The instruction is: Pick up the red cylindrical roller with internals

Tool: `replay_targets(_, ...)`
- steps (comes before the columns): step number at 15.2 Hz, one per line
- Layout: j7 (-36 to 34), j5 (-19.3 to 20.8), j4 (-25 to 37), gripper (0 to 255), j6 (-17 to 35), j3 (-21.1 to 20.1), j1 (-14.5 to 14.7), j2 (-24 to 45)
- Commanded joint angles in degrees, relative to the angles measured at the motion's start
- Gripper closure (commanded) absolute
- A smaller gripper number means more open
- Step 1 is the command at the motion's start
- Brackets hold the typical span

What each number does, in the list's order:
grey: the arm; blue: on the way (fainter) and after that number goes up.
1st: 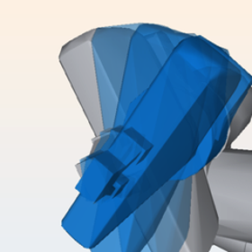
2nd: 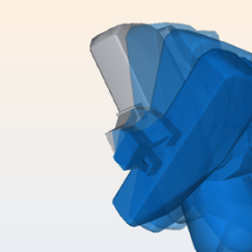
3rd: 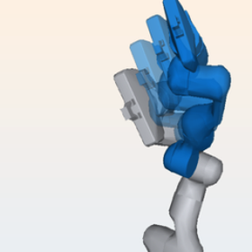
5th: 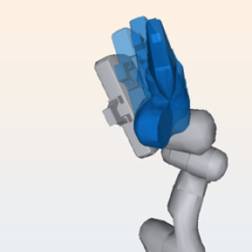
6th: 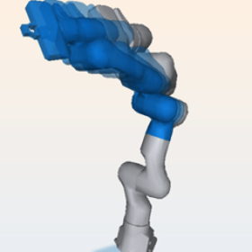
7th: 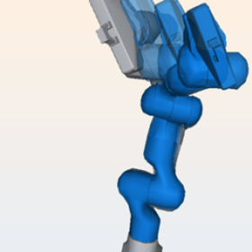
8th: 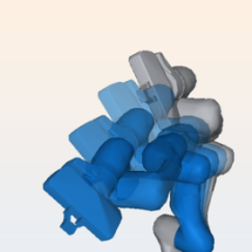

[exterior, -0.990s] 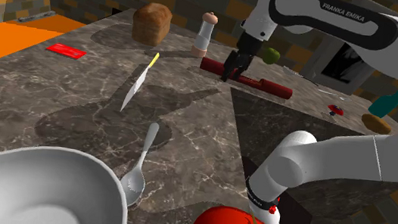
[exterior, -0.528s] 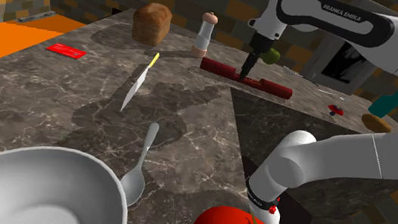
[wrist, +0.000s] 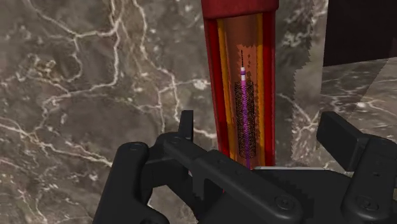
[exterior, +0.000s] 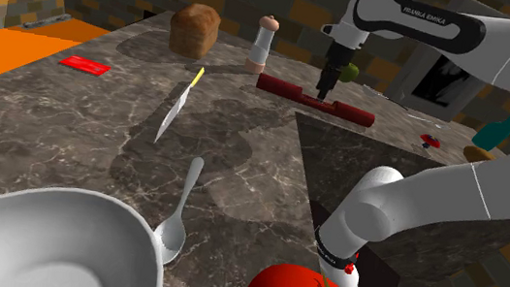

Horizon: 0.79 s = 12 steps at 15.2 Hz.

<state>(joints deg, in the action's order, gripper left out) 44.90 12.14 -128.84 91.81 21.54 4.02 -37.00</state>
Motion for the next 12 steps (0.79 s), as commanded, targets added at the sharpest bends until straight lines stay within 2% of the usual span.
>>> replay_targets(1,0.47,0.37,-1.27,0,1.23,0.4,-0.05,-0.08)
replay_targets(5,0.31,0.9,-4.99,0,4.61,0.98,-0.31,-0.44)
replay_targets(7,0.31,0.9,-4.99,0,4.6,0.98,-0.31,-0.44)
replay_targets(8,0.32,0.9,-4.98,255,4.61,0.98,-0.31,-0.43)
replay_targets(12,0.29,0.88,-4.96,255,4.64,0.97,-0.28,-0.37)
